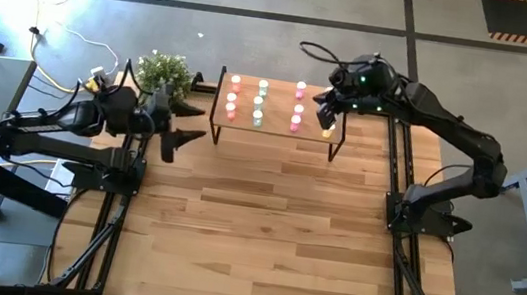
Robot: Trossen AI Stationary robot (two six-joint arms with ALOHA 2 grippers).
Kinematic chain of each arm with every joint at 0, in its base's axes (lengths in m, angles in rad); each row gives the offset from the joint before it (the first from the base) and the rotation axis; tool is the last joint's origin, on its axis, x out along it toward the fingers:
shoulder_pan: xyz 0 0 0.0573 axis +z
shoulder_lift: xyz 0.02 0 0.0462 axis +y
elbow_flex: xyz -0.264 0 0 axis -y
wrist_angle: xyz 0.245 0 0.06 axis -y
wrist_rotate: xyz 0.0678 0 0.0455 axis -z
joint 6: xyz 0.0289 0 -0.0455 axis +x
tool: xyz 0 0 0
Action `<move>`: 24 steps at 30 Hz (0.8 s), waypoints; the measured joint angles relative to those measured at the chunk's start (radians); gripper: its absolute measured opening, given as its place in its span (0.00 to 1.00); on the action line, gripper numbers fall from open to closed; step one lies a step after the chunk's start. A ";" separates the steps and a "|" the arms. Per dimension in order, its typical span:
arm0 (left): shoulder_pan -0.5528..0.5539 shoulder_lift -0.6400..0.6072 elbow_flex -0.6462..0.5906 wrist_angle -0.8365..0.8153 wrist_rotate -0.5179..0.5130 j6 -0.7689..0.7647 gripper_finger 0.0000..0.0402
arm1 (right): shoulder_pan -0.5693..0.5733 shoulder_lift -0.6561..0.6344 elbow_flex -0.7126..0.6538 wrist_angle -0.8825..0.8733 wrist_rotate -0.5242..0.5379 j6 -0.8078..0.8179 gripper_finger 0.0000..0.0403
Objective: Pick and place medicine bottles onto shelf by color
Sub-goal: Return to Home Position
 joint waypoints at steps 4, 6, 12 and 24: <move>-0.039 -0.038 -0.024 0.005 0.000 0.008 0.66 | 0.055 0.000 0.000 0.028 0.026 0.031 0.00; -0.057 -0.063 -0.059 0.035 -0.004 -0.007 0.66 | 0.066 0.001 0.000 0.039 0.028 0.050 0.00; -0.101 -0.135 -0.150 0.088 -0.003 -0.049 0.66 | 0.065 0.012 0.000 0.039 0.029 0.098 0.00; -0.133 -0.224 -0.256 0.132 -0.009 -0.079 0.66 | 0.068 0.012 0.000 -0.057 0.027 0.187 0.00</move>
